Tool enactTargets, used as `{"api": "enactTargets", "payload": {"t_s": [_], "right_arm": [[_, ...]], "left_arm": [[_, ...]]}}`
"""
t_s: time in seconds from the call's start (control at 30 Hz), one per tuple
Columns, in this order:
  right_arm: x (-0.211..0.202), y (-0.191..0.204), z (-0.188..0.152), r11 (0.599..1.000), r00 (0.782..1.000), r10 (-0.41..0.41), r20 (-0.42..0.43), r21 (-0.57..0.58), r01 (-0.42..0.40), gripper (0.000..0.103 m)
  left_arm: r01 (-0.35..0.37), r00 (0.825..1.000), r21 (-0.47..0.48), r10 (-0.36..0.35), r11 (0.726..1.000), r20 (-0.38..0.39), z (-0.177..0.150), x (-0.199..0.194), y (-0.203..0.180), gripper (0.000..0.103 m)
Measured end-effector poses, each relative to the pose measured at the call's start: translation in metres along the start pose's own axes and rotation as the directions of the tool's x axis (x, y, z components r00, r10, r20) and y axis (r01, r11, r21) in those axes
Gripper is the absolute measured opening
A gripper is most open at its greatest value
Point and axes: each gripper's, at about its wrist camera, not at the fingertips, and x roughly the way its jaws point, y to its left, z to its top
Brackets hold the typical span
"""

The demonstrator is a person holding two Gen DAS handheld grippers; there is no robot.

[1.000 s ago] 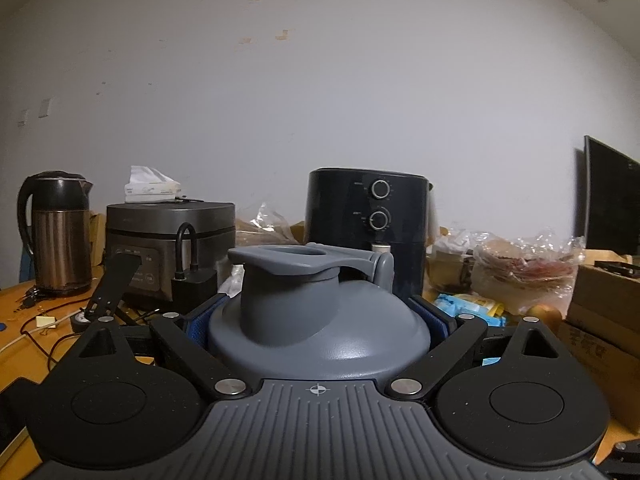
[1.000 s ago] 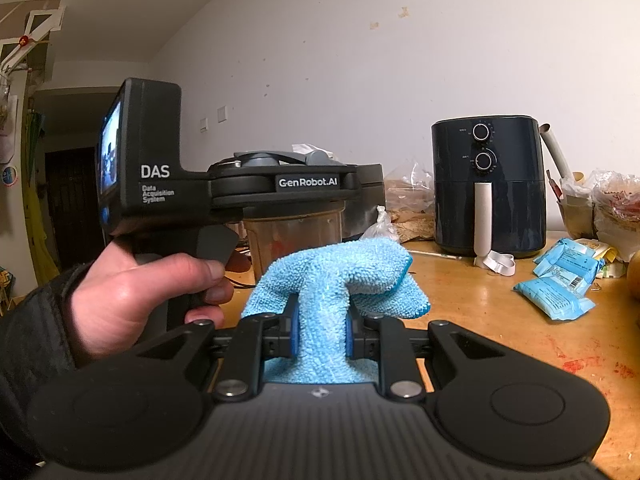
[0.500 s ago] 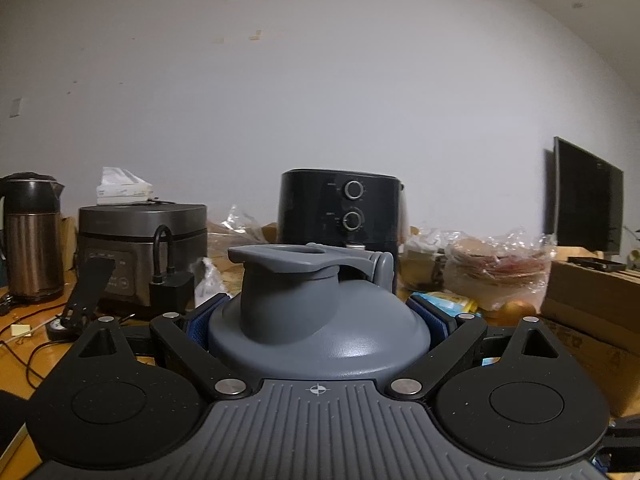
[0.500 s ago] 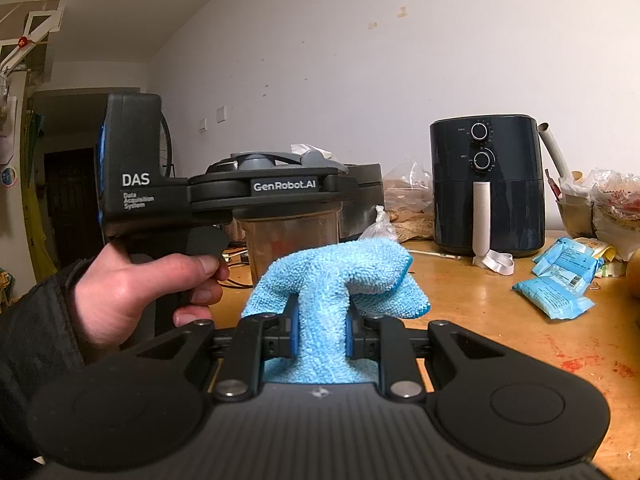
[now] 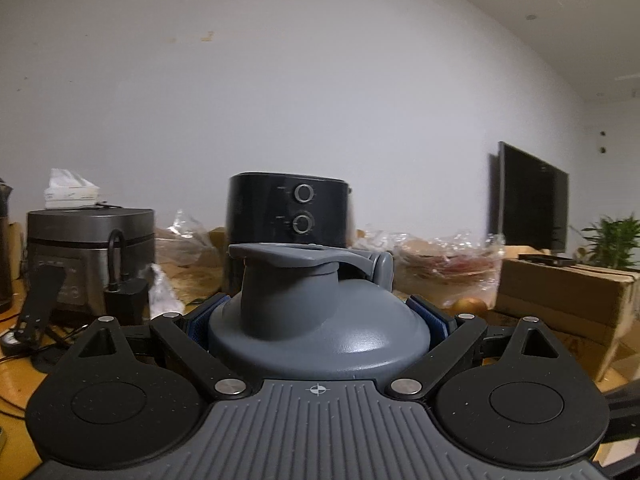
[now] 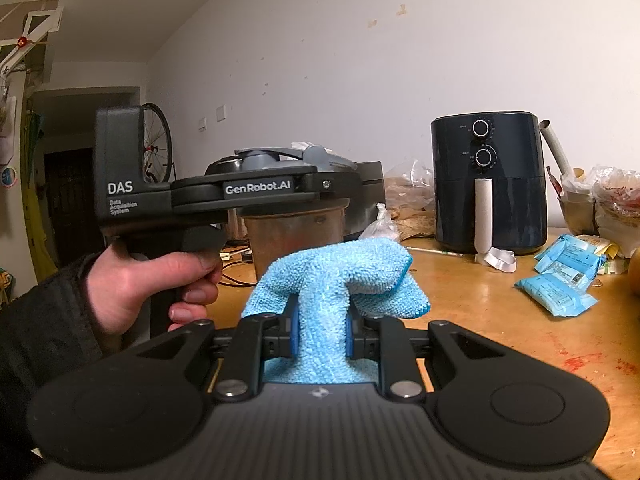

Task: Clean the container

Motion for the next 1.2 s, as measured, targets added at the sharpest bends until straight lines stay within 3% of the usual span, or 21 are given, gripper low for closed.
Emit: {"api": "enactTargets", "payload": {"t_s": [0.7, 1.2], "right_arm": [[0.005, 0.0, -0.002, 1.0, 1.0, 0.009, 0.001, 0.013, -0.009, 0.017], [0.009, 0.004, -0.002, 1.0, 1.0, 0.013, -0.007, 0.008, -0.013, 0.017]], "left_arm": [[0.228, 0.974, 0.018, -0.228, 0.974, 0.009, -0.004, 0.005, 0.024, 0.095], [0.378, 0.926, 0.026, -0.378, 0.926, -0.006, -0.005, 0.012, 0.041, 0.095]]}}
